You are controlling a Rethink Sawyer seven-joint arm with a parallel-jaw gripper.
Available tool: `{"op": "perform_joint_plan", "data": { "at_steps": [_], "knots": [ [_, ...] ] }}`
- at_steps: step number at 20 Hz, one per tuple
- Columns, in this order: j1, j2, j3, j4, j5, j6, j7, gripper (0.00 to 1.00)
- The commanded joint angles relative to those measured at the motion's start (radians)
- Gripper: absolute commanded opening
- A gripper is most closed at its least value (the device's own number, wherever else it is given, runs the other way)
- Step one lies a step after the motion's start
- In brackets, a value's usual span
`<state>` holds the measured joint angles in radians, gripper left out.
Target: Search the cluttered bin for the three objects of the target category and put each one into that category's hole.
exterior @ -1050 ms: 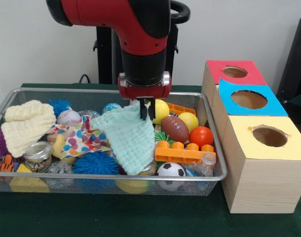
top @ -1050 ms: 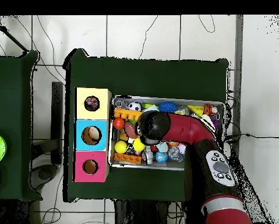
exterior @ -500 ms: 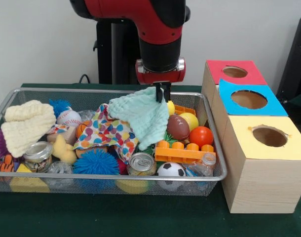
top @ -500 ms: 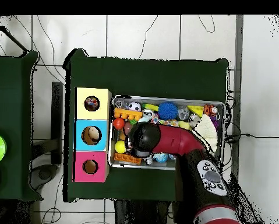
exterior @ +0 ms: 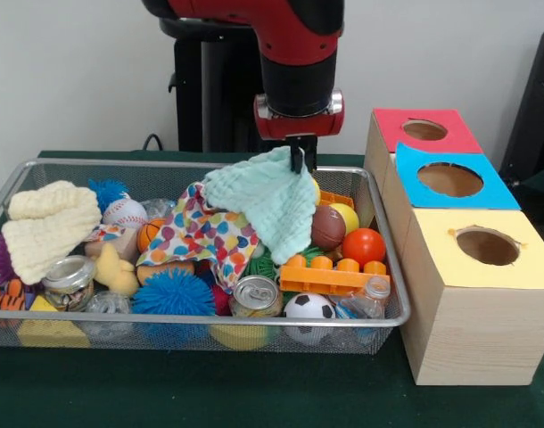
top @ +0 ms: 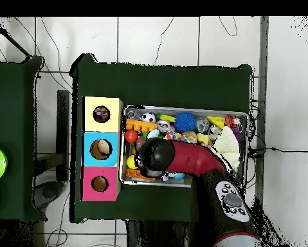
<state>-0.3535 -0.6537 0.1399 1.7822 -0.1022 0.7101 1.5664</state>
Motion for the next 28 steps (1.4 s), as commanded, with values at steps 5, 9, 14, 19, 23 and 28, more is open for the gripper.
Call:
{"op": "perform_joint_plan", "data": {
  "at_steps": [5, 9, 14, 19, 23, 28],
  "knots": [
    [0.040, 0.055, -0.002, -0.040, -0.032, -0.145, 0.145, 1.00],
    [0.056, 0.074, -0.008, -0.086, -0.024, -0.178, 0.151, 1.00],
    [0.040, 0.027, 0.011, -0.143, 0.013, -0.140, 0.125, 1.00],
    [0.052, 0.001, 0.004, -0.201, 0.018, -0.099, 0.129, 1.00],
    [0.058, -0.018, 0.005, -0.228, 0.031, -0.017, 0.126, 1.00],
    [0.063, -0.027, -0.010, -0.244, 0.021, -0.015, 0.129, 1.00]
  ]
}}
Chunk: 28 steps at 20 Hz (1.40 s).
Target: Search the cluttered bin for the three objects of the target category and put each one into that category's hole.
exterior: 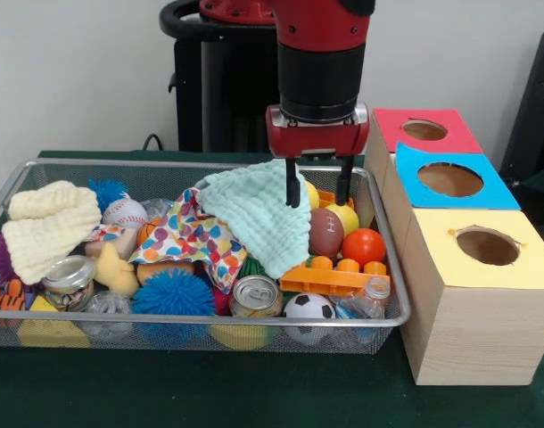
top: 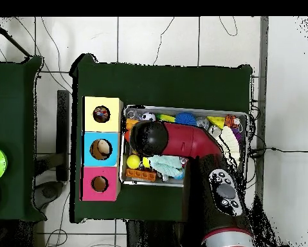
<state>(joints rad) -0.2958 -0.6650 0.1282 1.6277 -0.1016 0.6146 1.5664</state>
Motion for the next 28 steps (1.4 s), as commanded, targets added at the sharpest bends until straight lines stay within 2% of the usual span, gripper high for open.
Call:
{"op": "perform_joint_plan", "data": {
  "at_steps": [1, 5, 10, 14, 18, 24, 28],
  "knots": [
    [0.007, -0.016, -0.006, -0.090, 0.011, 0.072, 0.130, 1.00],
    [0.017, 0.015, -0.059, -0.118, -0.049, 0.052, 0.119, 1.00],
    [0.027, 0.053, -0.126, -0.118, -0.112, 0.016, 0.108, 1.00],
    [0.057, 0.097, -0.185, -0.139, -0.171, 0.044, 0.101, 1.00],
    [0.061, 0.140, -0.211, -0.130, -0.189, 0.031, 0.116, 1.00],
    [0.055, 0.187, -0.229, -0.115, -0.200, -0.069, 0.149, 1.00],
    [0.048, 0.196, -0.233, -0.086, -0.191, -0.085, 0.150, 1.00]
  ]
}}
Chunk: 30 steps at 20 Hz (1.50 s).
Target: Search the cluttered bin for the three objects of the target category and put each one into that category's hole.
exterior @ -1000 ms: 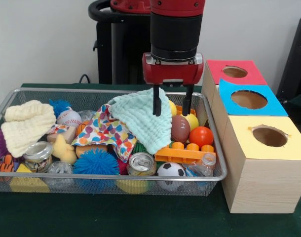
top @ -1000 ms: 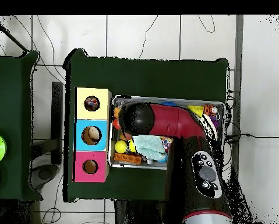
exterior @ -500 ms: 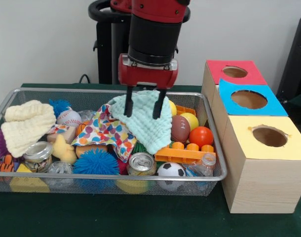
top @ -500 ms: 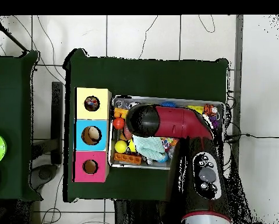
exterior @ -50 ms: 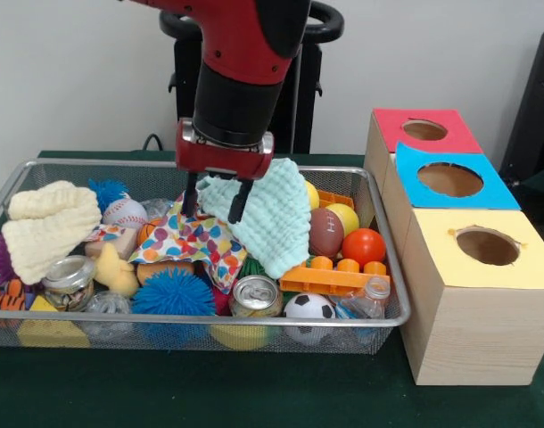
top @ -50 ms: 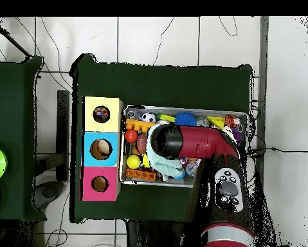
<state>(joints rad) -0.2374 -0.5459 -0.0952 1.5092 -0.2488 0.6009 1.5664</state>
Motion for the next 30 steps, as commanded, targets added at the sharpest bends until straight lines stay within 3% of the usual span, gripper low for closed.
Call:
{"op": "perform_joint_plan", "data": {
  "at_steps": [1, 5, 23, 30],
  "knots": [
    [-0.012, 0.076, -0.012, 0.039, -0.042, -0.072, 0.148, 1.00],
    [-0.020, 0.097, -0.017, 0.047, -0.044, -0.120, 0.145, 1.00],
    [-0.050, 0.182, -0.003, 0.064, -0.047, -0.151, 0.080, 1.00],
    [-0.095, 0.204, 0.053, 0.063, -0.010, -0.092, 0.049, 1.00]
  ]
}}
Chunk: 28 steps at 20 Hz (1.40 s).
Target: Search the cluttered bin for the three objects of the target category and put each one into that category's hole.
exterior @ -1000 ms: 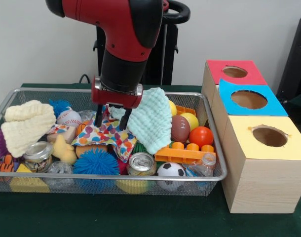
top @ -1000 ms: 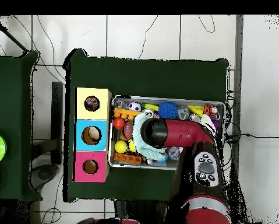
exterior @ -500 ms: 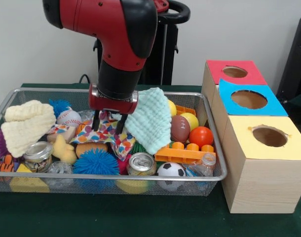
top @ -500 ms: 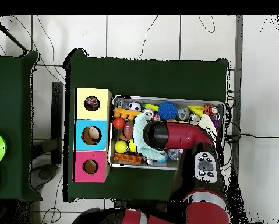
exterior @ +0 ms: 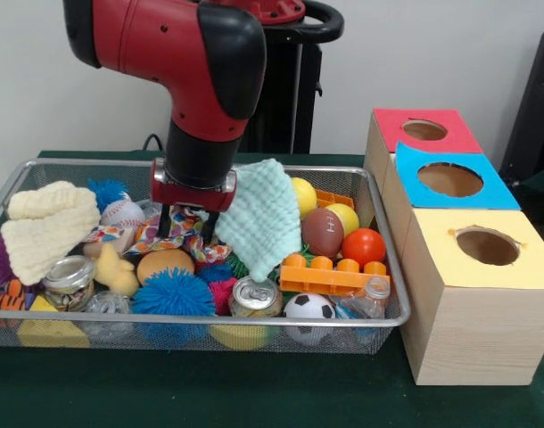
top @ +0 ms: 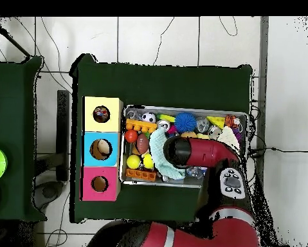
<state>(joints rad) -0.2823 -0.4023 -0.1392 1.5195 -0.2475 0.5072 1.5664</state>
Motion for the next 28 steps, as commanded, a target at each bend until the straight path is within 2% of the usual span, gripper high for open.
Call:
{"op": "perform_joint_plan", "data": {
  "at_steps": [1, 2, 3, 9, 14, 17, 21, 25, 28],
  "knots": [
    [-0.055, 0.058, 0.102, 0.055, -0.010, 0.003, 0.047, 1.00],
    [-0.059, 0.055, 0.107, 0.056, -0.009, 0.004, 0.044, 1.00],
    [-0.063, 0.053, 0.113, 0.058, -0.008, 0.006, 0.041, 0.00],
    [-0.060, 0.030, 0.117, 0.054, 0.006, 0.015, 0.063, 0.00],
    [-0.088, -0.031, 0.168, 0.110, 0.013, 0.008, 0.035, 0.00],
    [-0.098, -0.095, 0.207, 0.133, 0.028, -0.004, 0.031, 0.00],
    [-0.059, -0.164, 0.220, 0.108, 0.051, 0.069, 0.046, 0.00],
    [-0.006, -0.204, 0.181, 0.070, 0.055, 0.121, 0.089, 0.00],
    [0.028, -0.208, 0.155, 0.022, 0.057, 0.165, 0.107, 0.00]
  ]
}}
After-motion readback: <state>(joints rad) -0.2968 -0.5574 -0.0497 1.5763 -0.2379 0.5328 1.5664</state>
